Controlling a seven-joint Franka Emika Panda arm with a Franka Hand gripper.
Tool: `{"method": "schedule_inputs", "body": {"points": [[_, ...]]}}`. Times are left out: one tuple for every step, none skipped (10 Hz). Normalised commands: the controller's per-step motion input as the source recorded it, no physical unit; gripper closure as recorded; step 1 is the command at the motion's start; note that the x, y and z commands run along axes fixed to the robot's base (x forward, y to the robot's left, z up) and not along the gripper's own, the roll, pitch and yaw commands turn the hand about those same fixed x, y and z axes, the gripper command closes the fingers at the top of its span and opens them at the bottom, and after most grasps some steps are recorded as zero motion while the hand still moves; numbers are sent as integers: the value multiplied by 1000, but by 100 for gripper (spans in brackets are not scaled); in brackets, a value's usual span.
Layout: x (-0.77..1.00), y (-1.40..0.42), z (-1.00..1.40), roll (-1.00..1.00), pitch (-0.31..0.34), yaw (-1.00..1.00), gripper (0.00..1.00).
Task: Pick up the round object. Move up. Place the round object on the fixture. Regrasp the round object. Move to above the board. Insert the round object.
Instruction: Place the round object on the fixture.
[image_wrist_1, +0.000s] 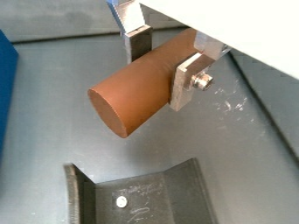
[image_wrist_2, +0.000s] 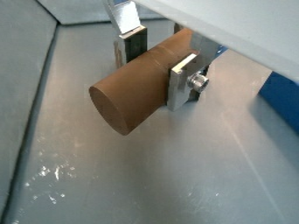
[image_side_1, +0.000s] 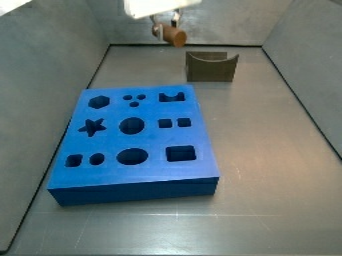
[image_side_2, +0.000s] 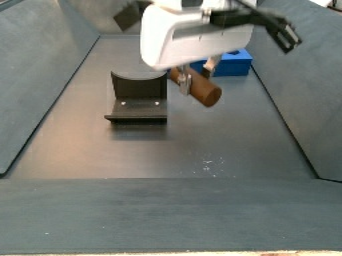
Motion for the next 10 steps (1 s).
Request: {"method": "schedule_inputs", "body": {"points": [[-22,1,1000,139,108,-8,100],[-26,1,1000,160,112,-5,100],[-28,-3,1000,177,115,2,100],[-27,-6,910,196,122,14,100],[-23,-6,766,209,132,22,100],[-21,-6,673,215,140,28,100],[-10,-7,435,202,153,40,100],[-5,-5,341,192,156,43,100],[269,-1000,-425,113,139,-1000,100],[280,-1000,-479,114,137,-1000,100]]}}
